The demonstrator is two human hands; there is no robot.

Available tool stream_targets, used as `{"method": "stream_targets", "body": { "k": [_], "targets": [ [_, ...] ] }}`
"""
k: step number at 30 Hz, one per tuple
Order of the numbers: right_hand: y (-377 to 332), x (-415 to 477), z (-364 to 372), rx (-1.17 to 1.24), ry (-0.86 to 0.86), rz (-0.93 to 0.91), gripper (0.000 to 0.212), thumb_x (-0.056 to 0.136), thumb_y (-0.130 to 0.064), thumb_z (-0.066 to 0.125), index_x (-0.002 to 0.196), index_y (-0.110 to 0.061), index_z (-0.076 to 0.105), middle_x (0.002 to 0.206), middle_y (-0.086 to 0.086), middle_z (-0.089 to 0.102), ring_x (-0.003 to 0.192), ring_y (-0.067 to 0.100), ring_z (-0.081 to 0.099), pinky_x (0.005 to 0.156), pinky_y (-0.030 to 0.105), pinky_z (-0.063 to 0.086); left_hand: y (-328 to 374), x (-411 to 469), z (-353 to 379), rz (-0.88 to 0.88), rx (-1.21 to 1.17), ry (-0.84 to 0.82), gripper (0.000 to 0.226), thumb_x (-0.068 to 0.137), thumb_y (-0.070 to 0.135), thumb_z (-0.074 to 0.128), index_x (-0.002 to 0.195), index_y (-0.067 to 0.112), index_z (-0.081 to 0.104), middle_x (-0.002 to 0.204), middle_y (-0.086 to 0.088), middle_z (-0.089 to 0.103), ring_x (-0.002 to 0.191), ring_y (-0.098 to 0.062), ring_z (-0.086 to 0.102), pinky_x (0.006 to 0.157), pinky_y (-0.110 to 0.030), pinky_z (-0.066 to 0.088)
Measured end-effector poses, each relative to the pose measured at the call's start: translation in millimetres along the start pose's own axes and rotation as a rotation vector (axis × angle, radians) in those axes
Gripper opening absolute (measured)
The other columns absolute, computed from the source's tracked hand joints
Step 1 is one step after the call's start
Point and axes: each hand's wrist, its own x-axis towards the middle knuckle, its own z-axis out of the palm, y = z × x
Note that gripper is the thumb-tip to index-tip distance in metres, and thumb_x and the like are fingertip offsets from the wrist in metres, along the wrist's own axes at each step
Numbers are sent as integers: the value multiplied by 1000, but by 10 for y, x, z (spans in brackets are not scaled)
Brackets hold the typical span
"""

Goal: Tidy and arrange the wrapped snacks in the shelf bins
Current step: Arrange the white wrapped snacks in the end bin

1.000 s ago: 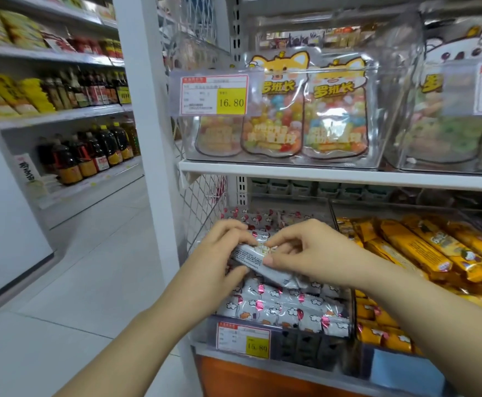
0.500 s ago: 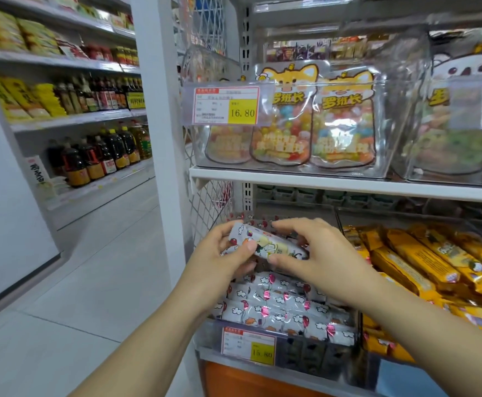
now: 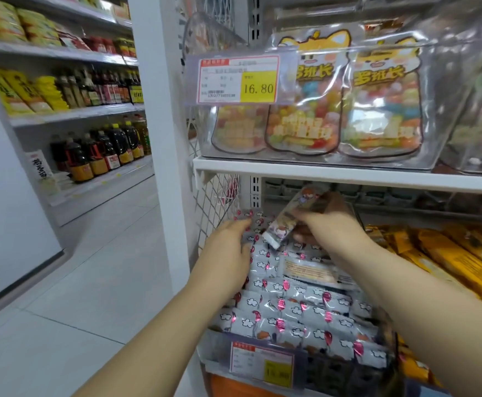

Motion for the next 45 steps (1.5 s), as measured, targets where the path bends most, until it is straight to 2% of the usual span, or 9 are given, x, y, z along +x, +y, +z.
{"method": "stream_targets", "body": {
  "k": [3,8,18,21,28,33,36,39,45],
  "targets": [
    [10,141,80,-34,103,-75,66,74,-36,75,124,-11,40,118,7,59,104,25,60,95,41,48,13,213,74,-1,99,-43,44,95,7,46,138,18,45,135,-8,49,117,-22,51,94,-26,38],
    [53,328,120,-131,113,-84,59,89,-26,62,135,-8,29,133,7,46,120,22,46,89,24,37,-23,547,202,-52,158,-132,52,92,-2,46,139,18,42,125,-9,58,102,-24,60,82,-30,51],
    [119,562,238,-306,51,-41,47,94,-24,56,130,-5,33,88,-6,42,63,6,36,36,3,33,-148,741,424,-105,162,-191,55,89,-1,46,140,17,35,100,-13,62,76,-24,55,62,-29,42],
    [114,584,304,-362,51,-67,45,95,-21,54,131,-7,31,81,-5,41,57,2,35,32,8,33,-163,765,474,-155,225,-218,64,87,-3,49,145,15,25,110,-15,61,93,-27,60,68,-31,44],
    [153,676,344,-574,20,-130,50,95,-17,53,135,-10,25,76,-5,40,60,5,39,45,19,27,-138,788,460,-231,247,-266,71,89,-2,48,149,12,13,123,-16,55,110,-29,56,80,-32,44],
    [159,769,435,-701,-117,-198,54,93,-6,54,139,-13,26,114,7,54,91,20,54,58,22,39,-145,771,468,-227,259,-263,72,88,-4,47,149,14,12,123,-18,55,109,-31,56,87,-38,49],
    [185,821,376,-677,-202,-196,63,92,-11,57,144,-12,21,128,9,51,108,24,54,77,26,43,-170,742,452,-169,223,-225,66,91,0,45,149,15,17,113,-16,58,98,-29,58,76,-35,48],
    [211,833,348,-733,-253,-186,61,93,-12,57,144,-14,24,136,9,47,114,24,52,62,17,38,-191,723,449,-109,171,-197,63,91,-2,42,147,21,23,89,-7,57,76,-22,55,64,-31,43],
    [211,820,384,-843,-310,-240,40,90,-10,60,128,-12,50,117,7,61,102,21,59,86,28,48,-197,655,355,94,-8,-47,70,89,-7,40,149,27,24,147,-4,39,122,-22,50,83,-11,34]
  ]
}}
